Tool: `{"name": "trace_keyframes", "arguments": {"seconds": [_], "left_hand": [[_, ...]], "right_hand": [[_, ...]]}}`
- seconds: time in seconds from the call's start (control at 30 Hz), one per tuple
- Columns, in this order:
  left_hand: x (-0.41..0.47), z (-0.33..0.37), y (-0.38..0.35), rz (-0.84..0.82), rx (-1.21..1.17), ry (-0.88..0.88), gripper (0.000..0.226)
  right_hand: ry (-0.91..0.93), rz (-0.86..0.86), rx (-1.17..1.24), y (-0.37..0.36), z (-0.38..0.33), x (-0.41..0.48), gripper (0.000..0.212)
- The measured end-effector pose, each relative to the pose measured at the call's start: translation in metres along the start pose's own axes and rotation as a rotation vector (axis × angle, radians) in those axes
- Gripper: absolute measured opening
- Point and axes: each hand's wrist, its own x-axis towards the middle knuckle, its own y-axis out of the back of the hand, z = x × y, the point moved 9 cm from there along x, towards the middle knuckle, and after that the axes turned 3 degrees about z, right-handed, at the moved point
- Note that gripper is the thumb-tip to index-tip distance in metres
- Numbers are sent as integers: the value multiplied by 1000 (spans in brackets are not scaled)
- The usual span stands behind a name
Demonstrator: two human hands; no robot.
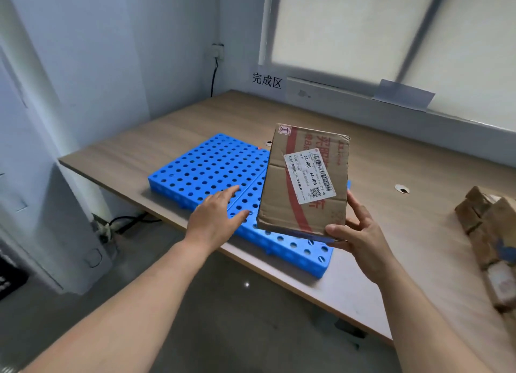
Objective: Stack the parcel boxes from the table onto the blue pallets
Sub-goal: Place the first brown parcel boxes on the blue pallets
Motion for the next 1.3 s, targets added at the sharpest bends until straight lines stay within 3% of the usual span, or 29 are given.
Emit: {"name": "trace_keyframes", "arguments": {"seconds": [0.23,0.43,0.57,0.7,0.77,0.87,1.3], "left_hand": [[56,-47,-5,-9,132,-56,63],[124,-86,1,-30,248,-82,64],[163,-113,0,-58,309,-89,65],[193,-137,-1,-49,320,-94,66],[201,-149,-6,-65,321,-82,65],[213,-166,-13,-96,337,-69,66],[299,-219,-43,-316,216,-189,72]], "right_hand": [[-36,-12,-1,-43,19,60,87],[-96,-10,31,-82,37,124,111],[-126,2,73,-106,47,162,105],[-146,-8,82,-127,54,198,131],[-172,-3,85,-136,60,210,124],[-204,2,88,-148,67,220,97],[-286,162,63,-204,82,281,76]]}}
